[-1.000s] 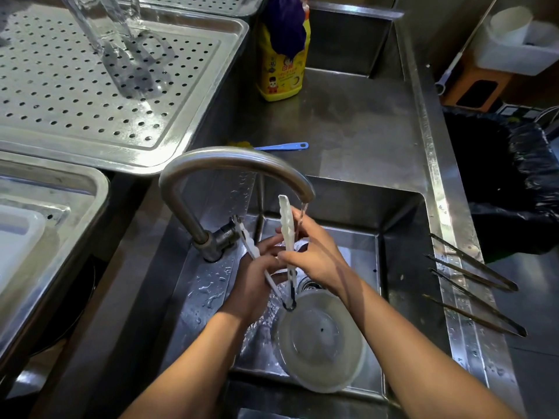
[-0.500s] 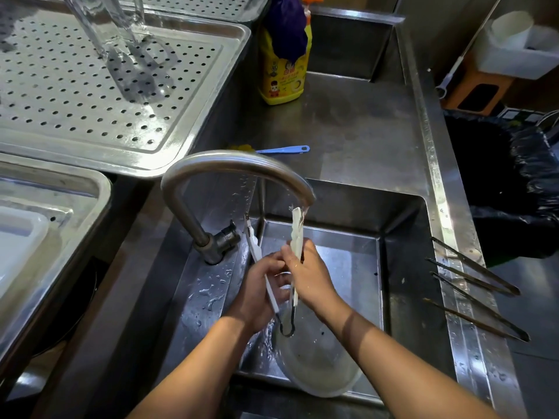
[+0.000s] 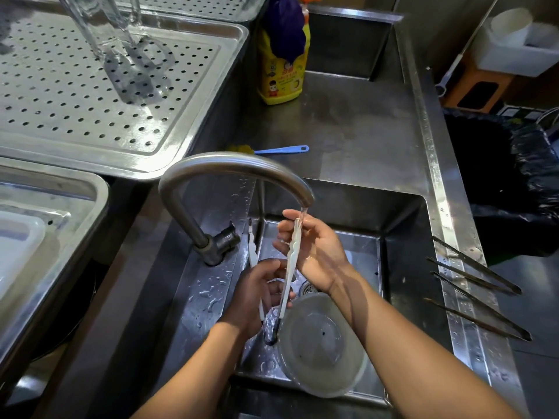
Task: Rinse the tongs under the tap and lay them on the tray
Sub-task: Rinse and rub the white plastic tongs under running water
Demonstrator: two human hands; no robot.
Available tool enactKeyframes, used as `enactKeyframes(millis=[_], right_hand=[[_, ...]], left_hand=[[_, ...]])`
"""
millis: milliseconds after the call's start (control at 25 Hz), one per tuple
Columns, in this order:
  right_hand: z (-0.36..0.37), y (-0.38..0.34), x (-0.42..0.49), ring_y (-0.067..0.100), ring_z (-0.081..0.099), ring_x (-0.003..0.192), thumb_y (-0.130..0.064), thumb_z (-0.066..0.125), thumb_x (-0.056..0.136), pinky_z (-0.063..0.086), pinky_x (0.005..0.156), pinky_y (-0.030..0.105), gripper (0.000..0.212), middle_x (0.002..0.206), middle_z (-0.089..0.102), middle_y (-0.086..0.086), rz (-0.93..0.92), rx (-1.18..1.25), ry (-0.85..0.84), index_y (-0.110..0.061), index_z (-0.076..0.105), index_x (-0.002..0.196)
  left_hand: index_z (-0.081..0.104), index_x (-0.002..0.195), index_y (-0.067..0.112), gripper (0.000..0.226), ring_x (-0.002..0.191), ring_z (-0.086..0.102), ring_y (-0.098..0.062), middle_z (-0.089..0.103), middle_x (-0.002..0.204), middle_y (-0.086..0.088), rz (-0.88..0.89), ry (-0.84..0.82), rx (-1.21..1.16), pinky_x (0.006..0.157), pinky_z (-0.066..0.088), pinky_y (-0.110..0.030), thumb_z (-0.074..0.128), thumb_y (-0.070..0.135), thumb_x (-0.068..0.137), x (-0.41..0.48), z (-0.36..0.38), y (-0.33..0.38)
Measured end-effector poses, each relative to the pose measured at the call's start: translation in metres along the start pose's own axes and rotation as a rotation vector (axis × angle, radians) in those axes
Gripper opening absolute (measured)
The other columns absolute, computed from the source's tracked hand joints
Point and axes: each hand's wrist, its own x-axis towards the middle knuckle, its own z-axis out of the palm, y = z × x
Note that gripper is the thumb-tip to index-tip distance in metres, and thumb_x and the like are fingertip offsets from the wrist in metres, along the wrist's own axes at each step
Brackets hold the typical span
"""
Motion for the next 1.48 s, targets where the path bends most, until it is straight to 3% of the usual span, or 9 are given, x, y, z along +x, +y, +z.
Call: enactKeyframes(millis=[160,400,720,920,1120,1240,1320,1400,1480], right_hand=[[-0.005,0.000,-0.002,0.035,0.067,0.100,-0.012,0.042,0.099,0.051,0.100,0.049,0.038,0.124,0.068,0.024,-0.016,-0.085,-0.053,0.001,0.056,0.132],[-0.017,0.010,-0.027,0.039,0.065,0.111,-0.017,0.049,0.098,0.055,0.094,0.050,0.040,0.130,0.065,0.023,-0.114,-0.203,-0.020,-0.002,0.057,0.134],[-0.014,0.013,-0.039,0.030,0.071,0.109,-0.011,0.052,0.101,0.060,0.087,0.037,0.027,0.116,0.074,0.015,-0.233,-0.416,0.084,-0.006,0.066,0.124],[0.002,0.005,-0.020,0.012,0.066,0.063,-0.024,0.057,0.099,0.054,0.066,0.030,0.021,0.066,0.070,0.006,-0.390,-0.936,0.351,-0.014,0.068,0.085],[0.005,-0.006,-0.023,0.023,0.062,0.069,-0.028,0.061,0.098,0.056,0.068,0.035,0.020,0.076,0.064,0.010,-0.198,-0.364,-0.016,-0.010,0.067,0.104],[-0.013,-0.010,-0.041,0.028,0.063,0.080,-0.024,0.064,0.094,0.057,0.079,0.038,0.023,0.086,0.067,0.015,-0.156,-0.199,-0.138,-0.003,0.068,0.103],[-0.021,-0.006,-0.053,0.034,0.064,0.087,-0.027,0.059,0.098,0.055,0.087,0.042,0.031,0.095,0.069,0.020,-0.092,-0.152,-0.212,0.003,0.068,0.101],[-0.027,-0.005,-0.054,0.037,0.066,0.090,-0.025,0.049,0.103,0.055,0.088,0.045,0.037,0.100,0.071,0.025,-0.027,-0.123,-0.178,0.006,0.070,0.102],[-0.030,-0.016,-0.042,0.033,0.068,0.088,-0.013,0.052,0.099,0.057,0.081,0.040,0.025,0.097,0.076,0.021,-0.075,-0.366,0.054,-0.002,0.074,0.098]], left_hand=[[0.077,0.093,0.009,0.024,0.061,0.063,-0.032,0.067,0.085,-0.021,0.101,0.028,0.061,0.053,0.052,-0.034,0.068,0.025,0.077,-0.004,-0.009,0.002],[0.080,0.090,0.016,0.028,0.070,0.072,-0.026,0.077,0.080,-0.014,0.210,0.181,0.247,0.066,0.055,-0.035,0.069,0.017,0.064,-0.012,-0.021,-0.009],[0.077,0.086,0.029,0.034,0.069,0.072,-0.001,0.079,0.077,0.009,0.341,0.155,0.349,0.057,0.051,-0.011,0.066,-0.002,0.078,-0.022,-0.019,-0.014],[0.078,0.098,0.018,0.035,0.074,0.071,-0.019,0.077,0.085,-0.004,0.299,0.048,0.365,0.064,0.058,-0.035,0.065,0.013,0.065,-0.013,-0.010,-0.015],[0.070,0.099,0.004,0.037,0.055,0.067,-0.030,0.068,0.072,-0.015,0.017,0.011,0.072,0.054,0.056,-0.034,0.073,0.029,0.072,0.010,0.000,-0.001],[0.058,0.085,0.008,0.039,0.035,0.050,-0.020,0.056,0.051,-0.006,0.036,0.228,0.172,0.039,0.043,-0.024,0.061,0.046,0.093,0.022,-0.002,-0.001],[0.052,0.081,0.011,0.044,0.032,0.037,-0.015,0.045,0.046,0.000,0.087,0.246,0.264,0.035,0.031,-0.019,0.054,0.053,0.095,0.022,-0.002,-0.002],[0.051,0.080,0.014,0.044,0.033,0.028,-0.010,0.036,0.045,0.006,0.105,0.183,0.306,0.036,0.024,-0.016,0.051,0.055,0.095,0.020,-0.002,-0.004],[0.054,0.077,0.018,0.039,0.035,0.027,-0.008,0.035,0.046,0.010,0.120,0.180,0.362,0.038,0.022,-0.017,0.058,0.053,0.092,0.017,-0.007,-0.005]])
